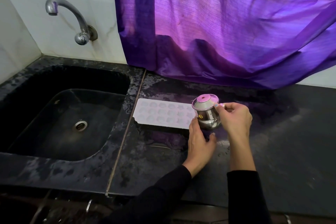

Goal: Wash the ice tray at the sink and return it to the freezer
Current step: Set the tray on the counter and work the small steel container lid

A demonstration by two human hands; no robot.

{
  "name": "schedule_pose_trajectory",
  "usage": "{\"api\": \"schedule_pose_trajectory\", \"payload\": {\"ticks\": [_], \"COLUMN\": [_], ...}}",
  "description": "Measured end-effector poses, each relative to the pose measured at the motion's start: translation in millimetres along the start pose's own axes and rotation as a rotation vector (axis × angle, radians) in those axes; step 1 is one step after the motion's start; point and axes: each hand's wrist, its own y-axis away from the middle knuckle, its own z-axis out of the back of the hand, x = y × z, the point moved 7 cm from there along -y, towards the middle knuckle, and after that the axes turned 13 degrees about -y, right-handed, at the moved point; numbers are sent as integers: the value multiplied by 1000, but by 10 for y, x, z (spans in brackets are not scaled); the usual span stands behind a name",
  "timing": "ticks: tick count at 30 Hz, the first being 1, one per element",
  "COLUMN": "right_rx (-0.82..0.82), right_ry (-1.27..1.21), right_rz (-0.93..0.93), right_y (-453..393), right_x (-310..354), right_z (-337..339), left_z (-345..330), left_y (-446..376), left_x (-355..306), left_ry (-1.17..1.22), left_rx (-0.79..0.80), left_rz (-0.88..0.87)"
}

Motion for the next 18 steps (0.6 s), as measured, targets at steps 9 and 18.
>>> {"api": "schedule_pose_trajectory", "payload": {"ticks": [9,18], "right_rx": [6,17], "right_ry": [79,99], "right_rz": [57,64], "right_y": [6,2], "right_x": [40,81], "right_z": [-81,-106], "left_z": [2,9], "left_y": [-32,-39], "left_x": [56,39], "left_ry": [6,39], "left_rx": [-2,0], "left_rz": [27,27]}}
